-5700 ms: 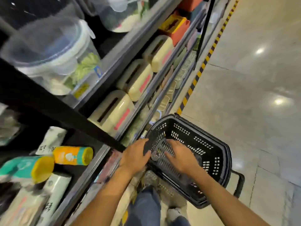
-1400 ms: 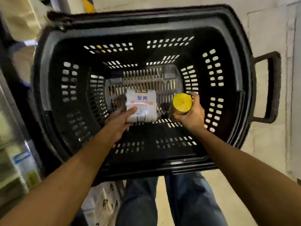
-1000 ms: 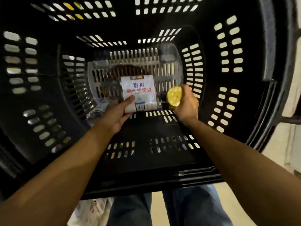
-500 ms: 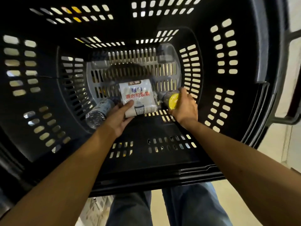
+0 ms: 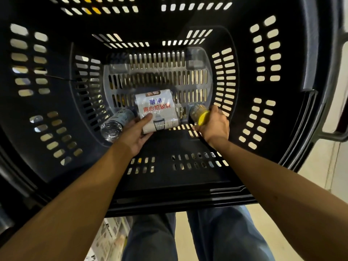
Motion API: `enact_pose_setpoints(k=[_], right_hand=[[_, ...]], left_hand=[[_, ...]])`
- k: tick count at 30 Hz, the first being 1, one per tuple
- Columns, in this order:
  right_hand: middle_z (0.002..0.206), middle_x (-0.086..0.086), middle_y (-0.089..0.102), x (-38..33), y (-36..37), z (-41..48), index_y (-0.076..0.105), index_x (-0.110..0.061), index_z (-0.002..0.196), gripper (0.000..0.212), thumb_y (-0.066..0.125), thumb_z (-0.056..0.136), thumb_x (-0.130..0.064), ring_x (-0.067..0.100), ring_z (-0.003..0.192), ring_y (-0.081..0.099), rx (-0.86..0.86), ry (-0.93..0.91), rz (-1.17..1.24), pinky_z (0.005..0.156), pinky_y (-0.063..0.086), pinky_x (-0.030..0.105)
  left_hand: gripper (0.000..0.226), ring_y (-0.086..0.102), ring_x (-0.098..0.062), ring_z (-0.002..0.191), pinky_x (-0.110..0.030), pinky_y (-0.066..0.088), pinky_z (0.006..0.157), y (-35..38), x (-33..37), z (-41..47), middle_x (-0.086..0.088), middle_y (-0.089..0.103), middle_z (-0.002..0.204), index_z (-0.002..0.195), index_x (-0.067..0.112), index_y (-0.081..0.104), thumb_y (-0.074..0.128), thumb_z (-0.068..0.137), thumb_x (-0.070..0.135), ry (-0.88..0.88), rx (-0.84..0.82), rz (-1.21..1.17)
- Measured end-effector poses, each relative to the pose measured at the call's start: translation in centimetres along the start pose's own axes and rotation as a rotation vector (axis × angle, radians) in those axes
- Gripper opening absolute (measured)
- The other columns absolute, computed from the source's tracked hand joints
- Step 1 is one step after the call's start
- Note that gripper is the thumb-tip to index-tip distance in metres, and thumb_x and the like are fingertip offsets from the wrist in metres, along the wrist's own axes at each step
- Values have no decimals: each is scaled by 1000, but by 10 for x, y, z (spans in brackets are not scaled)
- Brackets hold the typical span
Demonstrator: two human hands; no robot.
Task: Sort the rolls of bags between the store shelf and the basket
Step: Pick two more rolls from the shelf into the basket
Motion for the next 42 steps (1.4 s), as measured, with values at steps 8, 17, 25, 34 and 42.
enact_pose_setpoints(k=[8, 17, 25, 34, 42], right_hand=[[130, 6, 52, -7, -13, -12, 44, -16, 132, 65, 75, 77, -29, 24, 121, 48, -5, -67, 101, 104, 41, 43], [121, 4, 59, -52, -92, -80, 44, -19, 132, 46, 53, 93, -43, 23, 107, 58, -85, -329, 12, 92, 50, 42], [132, 6, 51, -123, -229, -179, 39, -15, 138, 53, 51, 93, -41, 24, 121, 48, 70, -560, -118, 101, 39, 35], [144, 9, 41, -177, -354, -299, 29, -14, 145, 57, 42, 97, -42, 27, 129, 41, 160, -762, -281, 103, 35, 34], [144, 9, 41, -195, -396, -368, 30, -16, 145, 56, 41, 98, -43, 25, 129, 42, 108, -1062, -284, 103, 35, 33]], left_hand=[[15, 63, -13, 93, -28, 52, 74, 3, 0, -13, 0, 66, 101, 101, 20, 58, 61, 88, 13, 21, -6, 45], [20, 62, -13, 92, -30, 49, 83, 13, 35, -100, -2, 66, 103, 105, 19, 58, 63, 87, 15, 103, -8, 97], [30, 62, -16, 91, -27, 48, 72, 22, 85, -245, -7, 67, 107, 117, 12, 57, 63, 87, 14, 244, -35, 60], [16, 65, -18, 92, -29, 52, 73, 13, 125, -414, -6, 70, 100, 104, 15, 63, 63, 88, 16, 459, -87, -8], [35, 63, -28, 104, -43, 47, 97, 4, 92, -493, -15, 68, 112, 115, 9, 61, 69, 83, 20, 615, 4, -248]])
Point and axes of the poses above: each hand's wrist, its own z-axis towards the middle knuckle, its own y-axis out of the palm, x = y × z, the point moved 7 cm from there along z, towards the middle knuckle
